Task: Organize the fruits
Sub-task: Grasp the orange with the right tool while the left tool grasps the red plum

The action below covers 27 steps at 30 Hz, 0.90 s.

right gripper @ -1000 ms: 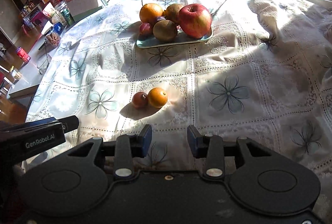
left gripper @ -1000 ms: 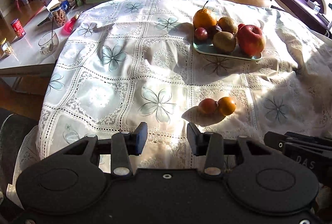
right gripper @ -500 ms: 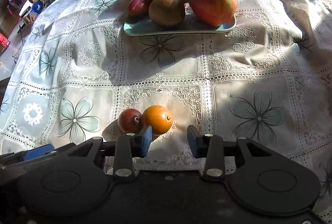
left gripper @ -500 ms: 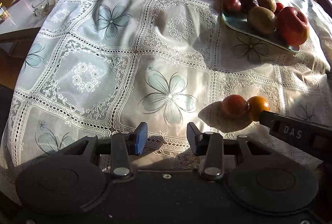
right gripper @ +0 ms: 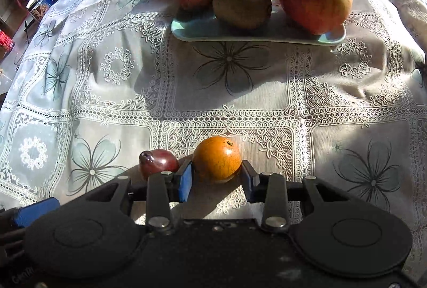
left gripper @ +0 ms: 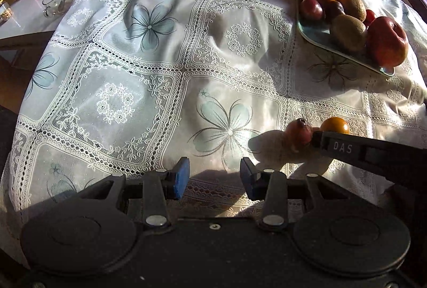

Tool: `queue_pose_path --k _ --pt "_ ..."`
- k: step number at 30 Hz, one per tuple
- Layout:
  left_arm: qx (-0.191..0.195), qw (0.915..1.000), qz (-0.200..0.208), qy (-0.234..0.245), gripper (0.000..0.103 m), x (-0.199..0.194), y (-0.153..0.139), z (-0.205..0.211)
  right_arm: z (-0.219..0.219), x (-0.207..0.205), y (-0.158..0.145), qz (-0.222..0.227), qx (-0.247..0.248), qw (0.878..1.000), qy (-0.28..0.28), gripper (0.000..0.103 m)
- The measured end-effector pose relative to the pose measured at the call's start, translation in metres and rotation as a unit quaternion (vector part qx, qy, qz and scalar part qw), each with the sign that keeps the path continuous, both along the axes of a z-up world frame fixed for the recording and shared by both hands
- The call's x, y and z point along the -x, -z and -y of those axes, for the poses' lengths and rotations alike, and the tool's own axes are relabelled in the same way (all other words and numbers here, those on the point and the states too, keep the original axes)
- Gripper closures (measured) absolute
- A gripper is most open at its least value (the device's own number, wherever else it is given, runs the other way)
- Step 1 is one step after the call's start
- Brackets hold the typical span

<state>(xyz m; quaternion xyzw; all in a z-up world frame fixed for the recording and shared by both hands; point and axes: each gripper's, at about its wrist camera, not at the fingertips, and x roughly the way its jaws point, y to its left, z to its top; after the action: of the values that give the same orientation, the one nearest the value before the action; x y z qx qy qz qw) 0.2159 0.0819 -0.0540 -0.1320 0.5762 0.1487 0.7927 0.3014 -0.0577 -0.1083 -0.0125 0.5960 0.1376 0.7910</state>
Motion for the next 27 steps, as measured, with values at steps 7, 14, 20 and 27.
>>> queue_pose_path --k 7,14,20,27 --pt "-0.004 0.9998 0.003 0.017 0.053 -0.004 0.002 0.013 0.016 0.001 -0.009 0.015 0.005 0.999 0.049 0.065" --pt "-0.009 0.9992 0.014 0.035 0.053 -0.009 -0.003 0.029 0.033 0.008 -0.021 0.036 0.017 0.997 0.069 0.065" --pt "-0.009 0.9984 0.023 0.052 0.053 -0.016 -0.005 0.039 0.046 0.017 -0.029 0.048 0.012 0.996 0.075 0.065" --pt "-0.003 0.9958 0.05 0.077 0.053 -0.028 -0.006 0.04 0.056 0.016 -0.026 0.05 -0.005 0.994 0.096 0.065"
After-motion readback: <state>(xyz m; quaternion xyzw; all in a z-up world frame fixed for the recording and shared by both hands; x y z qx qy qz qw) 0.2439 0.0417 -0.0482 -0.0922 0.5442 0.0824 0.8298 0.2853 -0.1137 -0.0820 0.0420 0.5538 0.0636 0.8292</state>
